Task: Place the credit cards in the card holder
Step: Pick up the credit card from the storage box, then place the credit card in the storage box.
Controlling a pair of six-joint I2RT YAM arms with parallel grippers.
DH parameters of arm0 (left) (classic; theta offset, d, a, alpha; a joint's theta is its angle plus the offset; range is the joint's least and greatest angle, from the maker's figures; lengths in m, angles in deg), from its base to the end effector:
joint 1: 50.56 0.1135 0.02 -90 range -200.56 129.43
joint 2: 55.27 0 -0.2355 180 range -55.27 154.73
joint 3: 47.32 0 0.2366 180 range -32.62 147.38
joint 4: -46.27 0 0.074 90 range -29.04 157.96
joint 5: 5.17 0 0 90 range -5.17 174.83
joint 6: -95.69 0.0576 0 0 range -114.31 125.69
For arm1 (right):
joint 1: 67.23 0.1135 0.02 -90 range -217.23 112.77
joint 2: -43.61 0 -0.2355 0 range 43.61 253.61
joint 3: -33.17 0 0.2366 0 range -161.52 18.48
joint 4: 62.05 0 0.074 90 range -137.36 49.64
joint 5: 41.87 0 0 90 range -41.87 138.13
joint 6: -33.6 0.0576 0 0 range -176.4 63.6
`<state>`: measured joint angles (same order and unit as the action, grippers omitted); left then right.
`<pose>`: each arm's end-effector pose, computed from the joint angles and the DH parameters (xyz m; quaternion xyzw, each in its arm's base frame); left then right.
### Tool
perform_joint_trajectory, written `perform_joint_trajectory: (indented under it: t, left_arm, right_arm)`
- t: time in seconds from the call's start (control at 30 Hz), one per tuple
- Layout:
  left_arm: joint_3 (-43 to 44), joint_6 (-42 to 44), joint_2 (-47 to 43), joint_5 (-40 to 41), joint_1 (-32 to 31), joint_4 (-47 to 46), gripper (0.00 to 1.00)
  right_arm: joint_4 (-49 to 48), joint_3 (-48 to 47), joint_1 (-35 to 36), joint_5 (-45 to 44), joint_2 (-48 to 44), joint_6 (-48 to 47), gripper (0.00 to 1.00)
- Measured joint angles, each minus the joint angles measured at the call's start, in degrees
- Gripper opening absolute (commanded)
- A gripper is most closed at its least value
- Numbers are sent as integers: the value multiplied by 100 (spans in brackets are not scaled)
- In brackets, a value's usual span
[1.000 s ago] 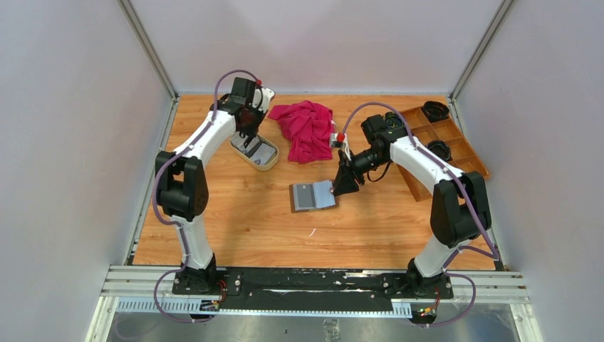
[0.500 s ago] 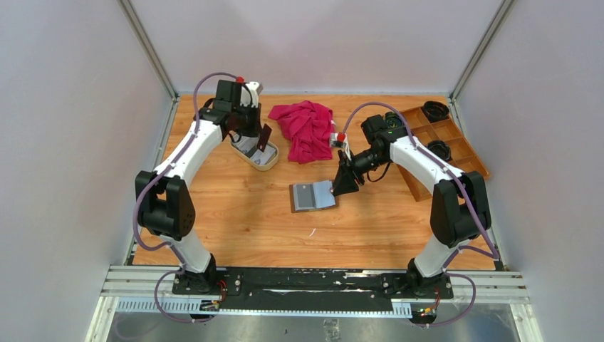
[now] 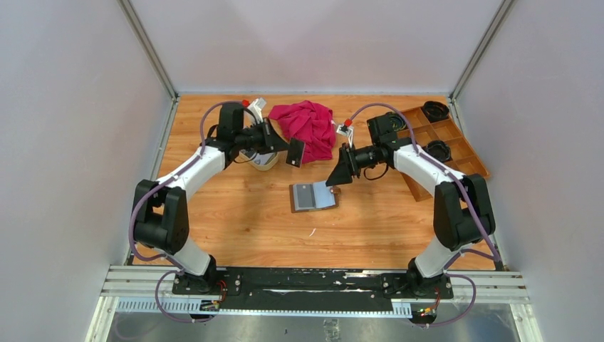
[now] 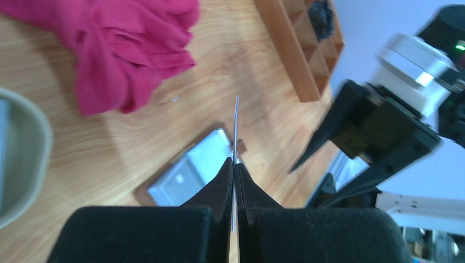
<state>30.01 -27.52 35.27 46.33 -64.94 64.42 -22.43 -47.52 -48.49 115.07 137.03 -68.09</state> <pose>0.3342 -0.1227 0.2330 0.0246 0.8385 -0.4495 0.3070 0.2896 0.1542 0.2200 -0.3789 0.7152 0.5376 0.2366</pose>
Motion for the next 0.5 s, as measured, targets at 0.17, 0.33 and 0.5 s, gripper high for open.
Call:
perform_joint_trajectory:
  t: [0.17, 0.33, 0.5]
  left_arm:
    - [-44, -286, -133, -315, -367, -367, 0]
    - [-136, -503, -177, -542, -632, -669, 0]
    - [-190, -647, -177, -645, -807, -793, 0]
  right_arm:
    - [-1567, 584, -4, 208, 2, 1805, 64]
    - [-2577, 745, -4, 337, 39, 2863, 65]
    - [-3416, 815, -13, 466, 39, 3595, 63]
